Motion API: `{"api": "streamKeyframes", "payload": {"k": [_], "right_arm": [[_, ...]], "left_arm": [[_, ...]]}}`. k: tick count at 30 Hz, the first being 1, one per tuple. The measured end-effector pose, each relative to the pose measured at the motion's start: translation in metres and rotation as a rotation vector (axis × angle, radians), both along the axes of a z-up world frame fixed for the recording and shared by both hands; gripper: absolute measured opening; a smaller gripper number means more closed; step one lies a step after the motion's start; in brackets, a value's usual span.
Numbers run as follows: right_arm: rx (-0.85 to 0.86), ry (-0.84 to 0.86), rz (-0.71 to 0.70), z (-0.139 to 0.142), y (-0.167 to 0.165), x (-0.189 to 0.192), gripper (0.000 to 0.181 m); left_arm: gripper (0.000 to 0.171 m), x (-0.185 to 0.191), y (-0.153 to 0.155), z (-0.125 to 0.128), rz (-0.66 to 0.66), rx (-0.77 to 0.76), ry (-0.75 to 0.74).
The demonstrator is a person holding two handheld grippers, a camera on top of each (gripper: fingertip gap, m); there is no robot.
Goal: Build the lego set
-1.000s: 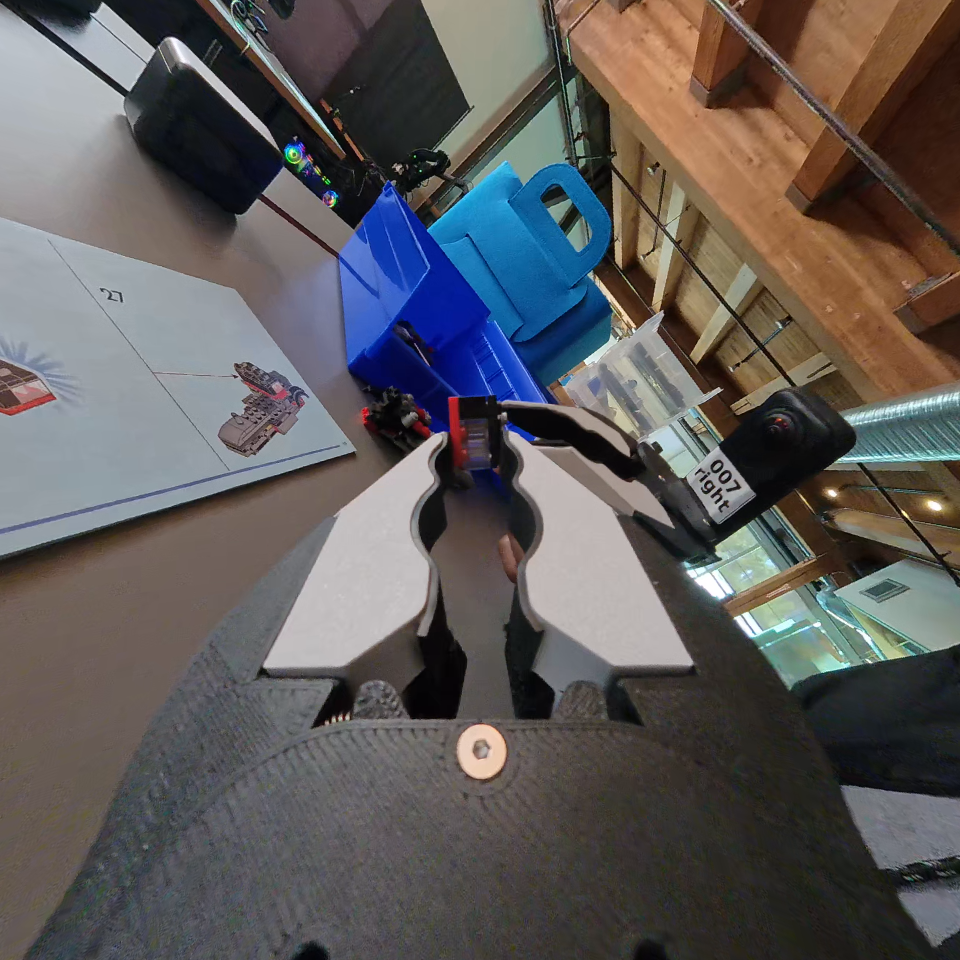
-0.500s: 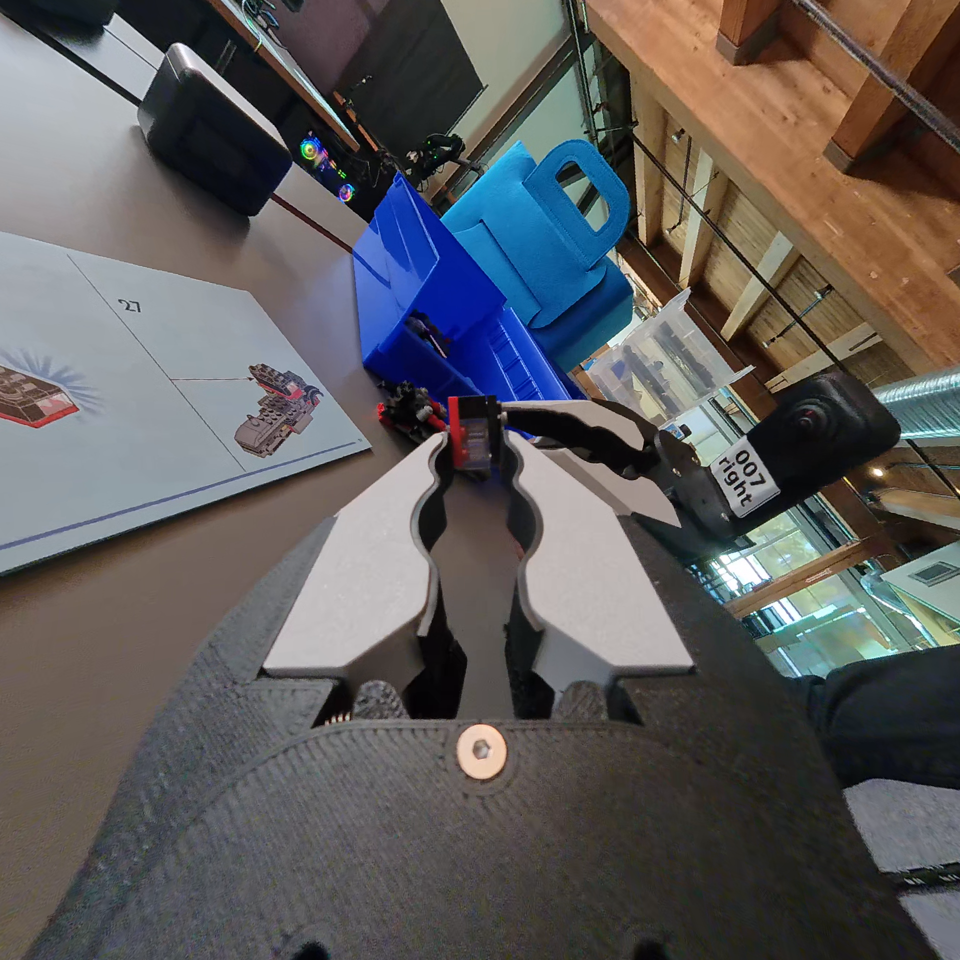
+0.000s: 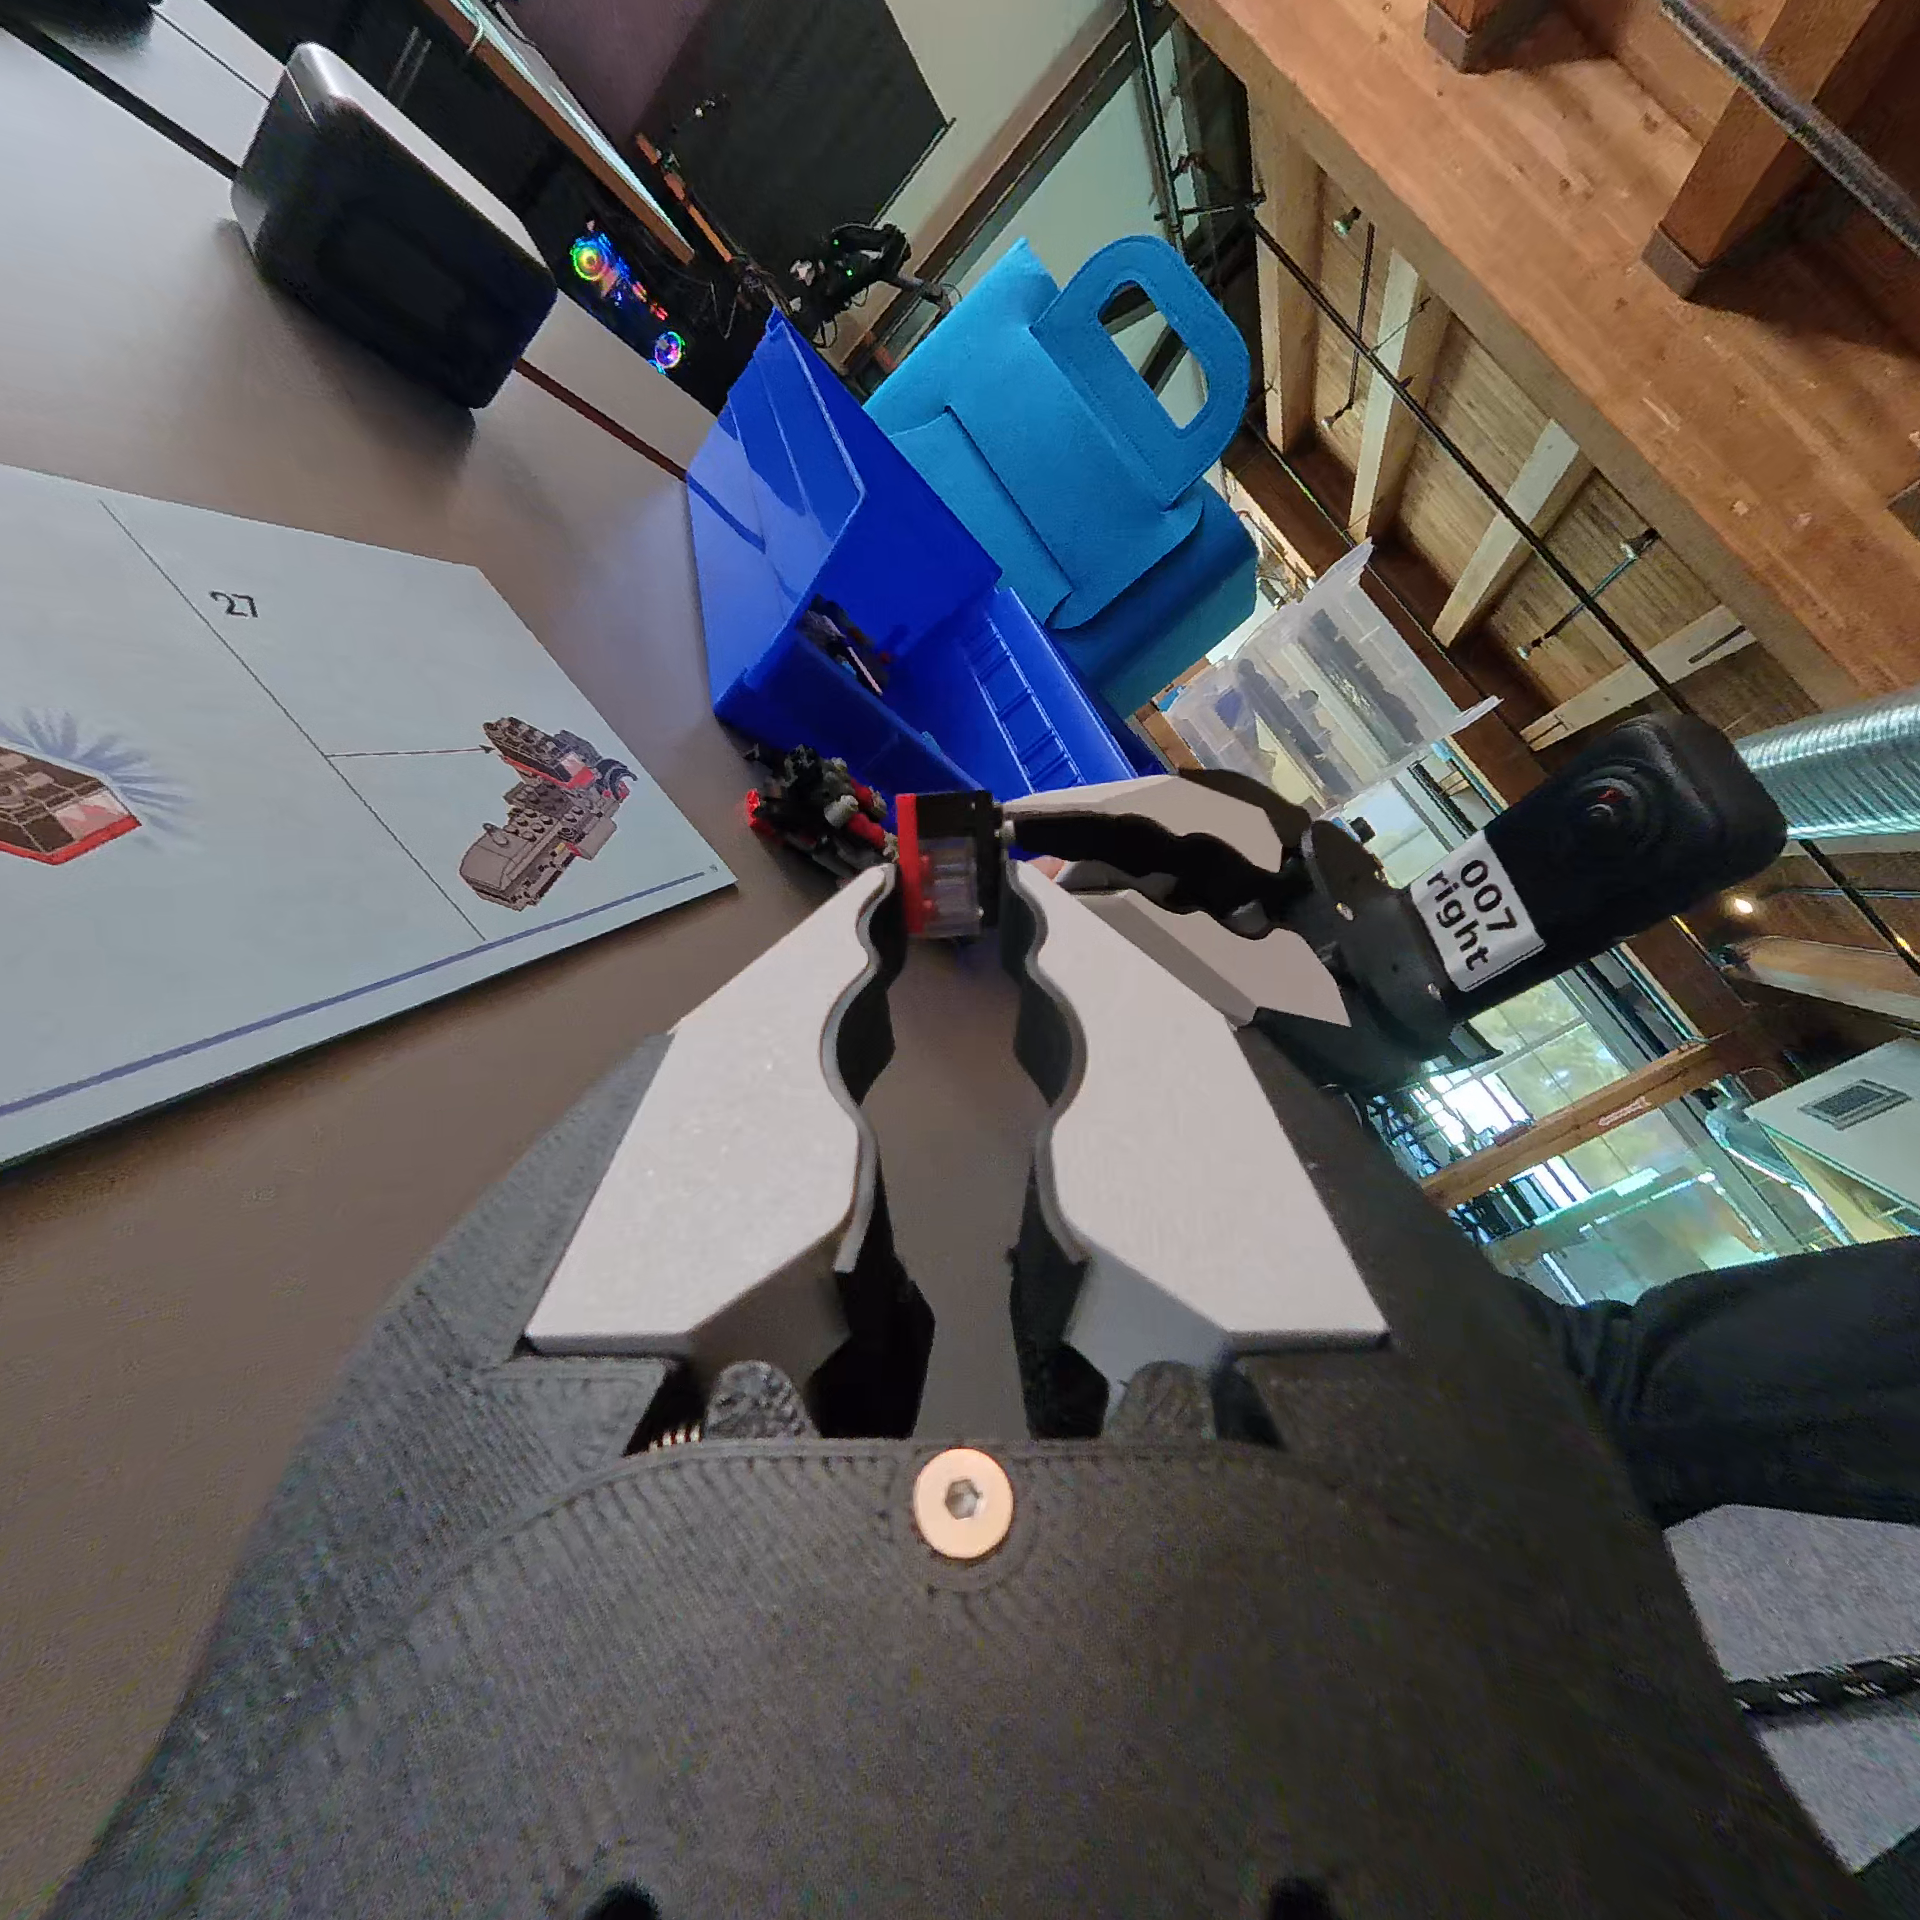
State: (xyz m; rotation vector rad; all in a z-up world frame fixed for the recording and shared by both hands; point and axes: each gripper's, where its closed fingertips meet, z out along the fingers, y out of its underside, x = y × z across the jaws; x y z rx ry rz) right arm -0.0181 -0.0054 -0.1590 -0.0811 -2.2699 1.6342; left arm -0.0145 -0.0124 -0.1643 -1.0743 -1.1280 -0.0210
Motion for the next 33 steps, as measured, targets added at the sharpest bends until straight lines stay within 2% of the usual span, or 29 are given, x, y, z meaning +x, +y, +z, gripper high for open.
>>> {"api": "streamKeyframes", "payload": {"k": [13, 22, 33], "right_arm": [[0.023, 0.025, 0.088, 0.002, 0.0017, 0.0018, 0.016], [-0.107, -0.077, 0.003, 0.0088, 0.0003, 0.0003, 0.022], [-0.051, -0.007, 0.006, 0.0051, 0.0011, 0.0014, 0.016]], "left_arm": [[0.017, 0.0015, 0.0019, 0.0015, -0.029, 0.02, 0.001], [0.017, 0.0, -0.0005, 0.0022, 0.012, 0.001, 0.019], [0.017, 0.0017, 0.0022, 0.002, 0.003, -0.03, 0.03]]}}
